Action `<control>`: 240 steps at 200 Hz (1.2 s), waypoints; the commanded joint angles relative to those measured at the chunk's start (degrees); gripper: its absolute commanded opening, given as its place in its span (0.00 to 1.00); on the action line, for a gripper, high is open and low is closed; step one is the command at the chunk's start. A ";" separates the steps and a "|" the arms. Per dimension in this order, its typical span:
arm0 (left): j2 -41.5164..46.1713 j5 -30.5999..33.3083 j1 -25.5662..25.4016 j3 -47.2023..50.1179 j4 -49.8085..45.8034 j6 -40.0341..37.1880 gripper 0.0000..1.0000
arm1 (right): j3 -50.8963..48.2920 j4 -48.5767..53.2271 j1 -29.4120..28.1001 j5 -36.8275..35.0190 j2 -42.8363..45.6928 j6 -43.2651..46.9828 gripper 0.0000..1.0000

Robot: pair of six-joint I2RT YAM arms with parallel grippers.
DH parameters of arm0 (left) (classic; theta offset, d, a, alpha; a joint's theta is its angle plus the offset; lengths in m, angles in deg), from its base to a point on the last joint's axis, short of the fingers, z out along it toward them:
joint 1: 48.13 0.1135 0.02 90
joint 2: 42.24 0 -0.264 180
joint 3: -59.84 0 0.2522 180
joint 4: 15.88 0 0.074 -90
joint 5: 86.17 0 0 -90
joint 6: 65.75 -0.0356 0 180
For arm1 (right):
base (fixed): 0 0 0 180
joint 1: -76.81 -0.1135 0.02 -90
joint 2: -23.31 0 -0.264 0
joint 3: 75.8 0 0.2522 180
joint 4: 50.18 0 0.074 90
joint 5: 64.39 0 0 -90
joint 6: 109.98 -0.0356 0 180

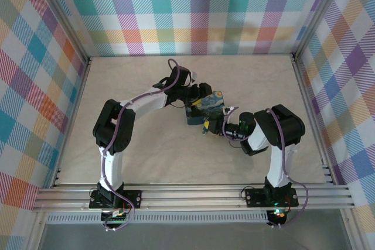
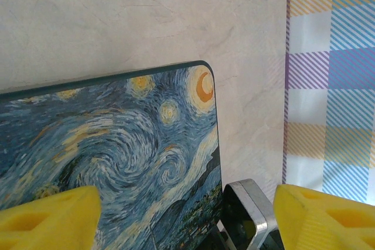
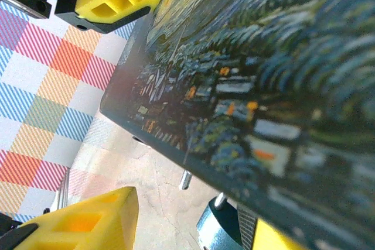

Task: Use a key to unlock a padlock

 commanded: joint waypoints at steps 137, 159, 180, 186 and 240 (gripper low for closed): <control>0.88 2.98 0.48 5.33 -3.85 2.73 0.78 | 2.15 4.15 -5.79 -4.44 1.14 -2.22 0.51; 0.86 2.90 0.65 5.31 -3.85 2.73 0.78 | 1.33 2.36 -5.89 -3.99 1.30 -3.06 0.46; 0.92 2.81 0.74 5.32 -3.87 2.77 0.78 | 1.36 2.61 -5.90 -3.79 1.41 -2.97 0.39; 0.85 2.79 0.74 5.36 -3.85 2.75 0.78 | 1.36 2.61 -5.90 -3.69 1.41 -2.95 0.38; 1.03 2.81 1.03 5.50 -3.76 2.77 0.78 | 1.62 4.40 -5.86 -3.93 1.35 -2.27 0.30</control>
